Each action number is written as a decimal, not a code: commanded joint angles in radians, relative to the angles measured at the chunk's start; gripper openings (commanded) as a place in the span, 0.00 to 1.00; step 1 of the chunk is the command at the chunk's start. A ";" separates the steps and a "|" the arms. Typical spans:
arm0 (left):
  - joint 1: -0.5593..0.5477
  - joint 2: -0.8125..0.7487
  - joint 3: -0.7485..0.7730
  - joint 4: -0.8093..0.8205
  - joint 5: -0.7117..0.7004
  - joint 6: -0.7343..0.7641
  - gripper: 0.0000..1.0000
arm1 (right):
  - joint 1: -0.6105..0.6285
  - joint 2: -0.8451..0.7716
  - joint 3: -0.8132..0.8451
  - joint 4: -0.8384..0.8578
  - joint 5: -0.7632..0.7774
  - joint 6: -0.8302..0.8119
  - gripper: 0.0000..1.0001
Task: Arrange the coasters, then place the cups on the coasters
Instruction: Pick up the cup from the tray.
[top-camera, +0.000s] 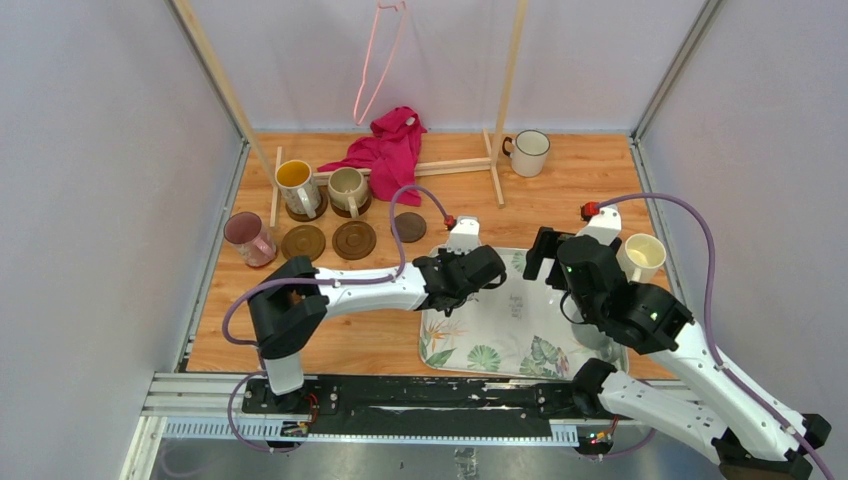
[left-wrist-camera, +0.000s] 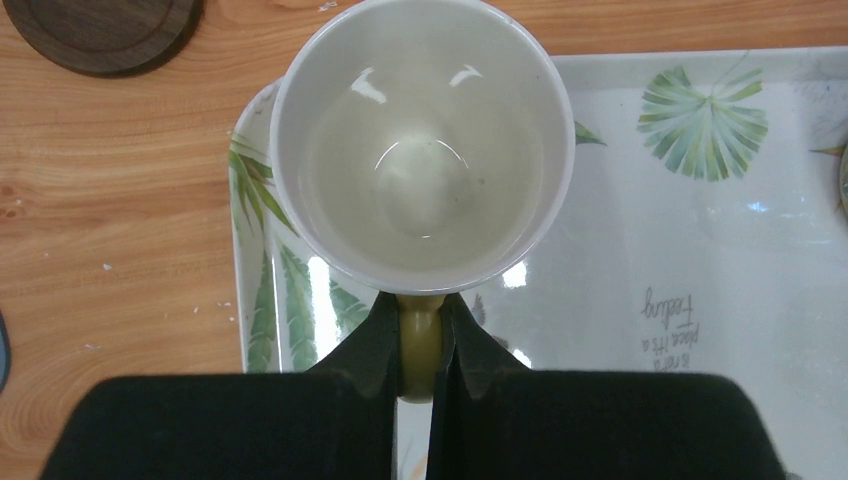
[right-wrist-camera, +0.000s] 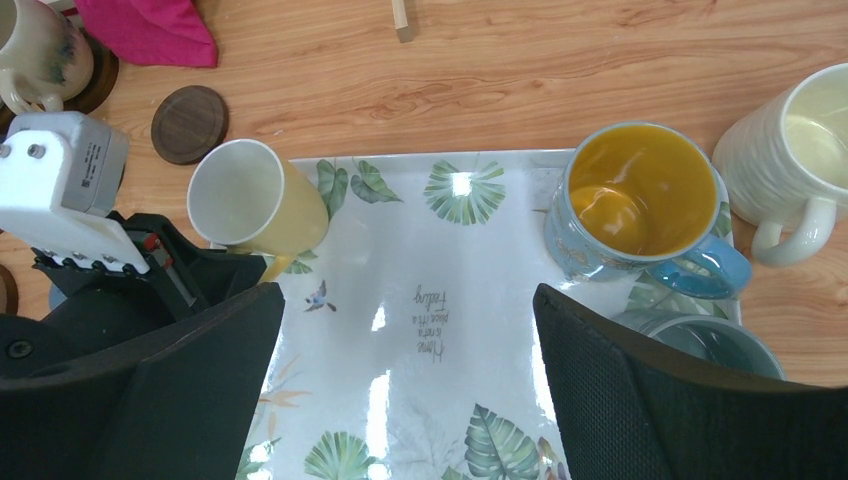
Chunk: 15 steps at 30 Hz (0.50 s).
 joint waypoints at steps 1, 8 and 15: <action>0.008 -0.116 -0.073 0.074 -0.031 0.084 0.00 | 0.002 -0.002 -0.013 0.004 0.020 -0.001 1.00; 0.012 -0.272 -0.141 0.078 -0.087 0.146 0.00 | 0.002 0.004 -0.021 0.026 0.020 -0.003 1.00; 0.072 -0.382 -0.208 0.025 -0.109 0.128 0.00 | 0.002 0.023 -0.027 0.051 0.005 -0.001 1.00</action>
